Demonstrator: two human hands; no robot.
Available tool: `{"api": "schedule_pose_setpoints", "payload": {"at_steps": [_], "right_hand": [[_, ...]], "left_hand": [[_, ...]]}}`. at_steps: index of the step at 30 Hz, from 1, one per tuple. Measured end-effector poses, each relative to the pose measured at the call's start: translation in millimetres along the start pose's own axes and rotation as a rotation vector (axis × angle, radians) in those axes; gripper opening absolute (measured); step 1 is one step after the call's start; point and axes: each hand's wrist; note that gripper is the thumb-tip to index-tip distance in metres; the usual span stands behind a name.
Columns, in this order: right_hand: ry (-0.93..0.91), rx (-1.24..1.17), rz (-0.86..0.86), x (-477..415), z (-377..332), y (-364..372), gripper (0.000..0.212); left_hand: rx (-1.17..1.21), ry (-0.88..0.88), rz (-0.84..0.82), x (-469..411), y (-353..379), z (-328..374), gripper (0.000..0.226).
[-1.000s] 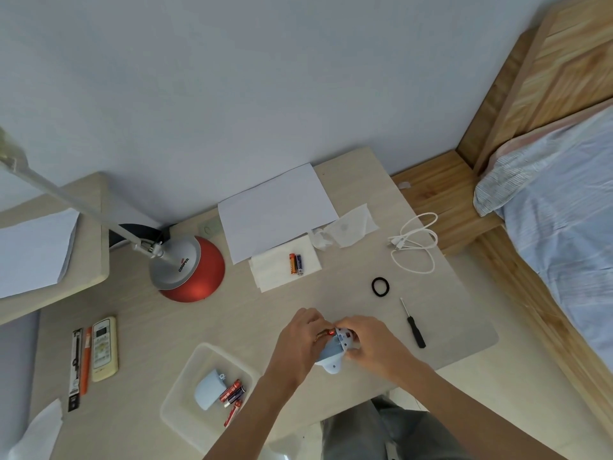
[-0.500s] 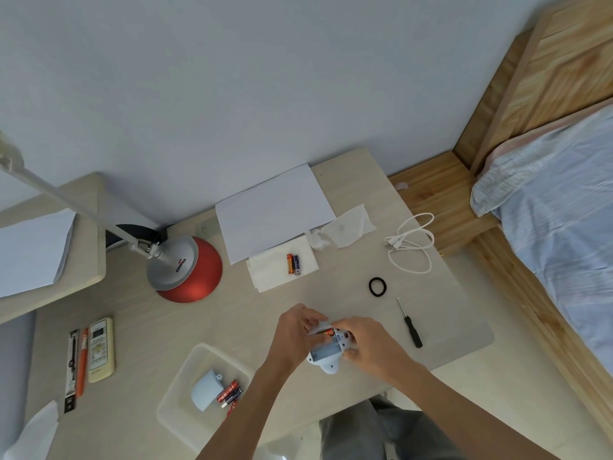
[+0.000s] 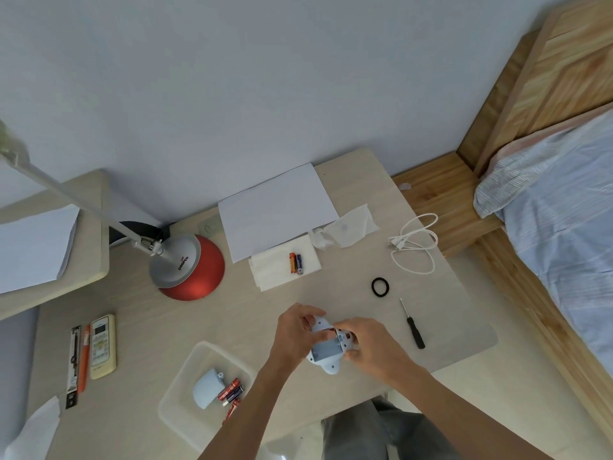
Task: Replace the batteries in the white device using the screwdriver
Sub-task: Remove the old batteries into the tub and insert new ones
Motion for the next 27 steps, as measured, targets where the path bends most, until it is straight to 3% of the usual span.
{"api": "schedule_pose_setpoints", "payload": {"at_steps": [3, 8, 14, 18, 22, 27], "right_hand": [[0.003, -0.002, -0.001, 0.9, -1.3, -3.1, 0.050], [0.022, -0.037, -0.007, 4.6, -1.1, -1.4, 0.051], [0.012, -0.043, -0.012, 4.3, -3.0, -4.1, 0.048], [0.015, -0.042, -0.022, 4.4, -3.6, -5.3, 0.049], [0.011, -0.034, -0.021, 3.7, -3.3, -5.3, 0.046], [0.007, -0.044, -0.025, 2.5, -1.2, -4.6, 0.047]], "left_hand": [[0.030, -0.013, 0.056, 0.7, -5.9, 5.2, 0.047], [-0.075, 0.032, 0.314, -24.4, -40.4, 2.1, 0.046], [-0.429, 0.158, 0.115, -81.4, -66.0, -26.3, 0.072], [-0.637, 0.273, -0.052, -103.4, -71.3, -26.9, 0.075], [-0.664, 0.299, -0.117, -116.3, -73.0, -29.4, 0.066], [-0.592, 0.282, -0.065, -115.5, -67.2, -30.6, 0.054]]}}
Point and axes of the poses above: each hand's wrist, its own x-axis away from the middle knuckle, its own y-axis out of the palm, z = x × y, and after that the axes turned 11 degrees about y, right-handed
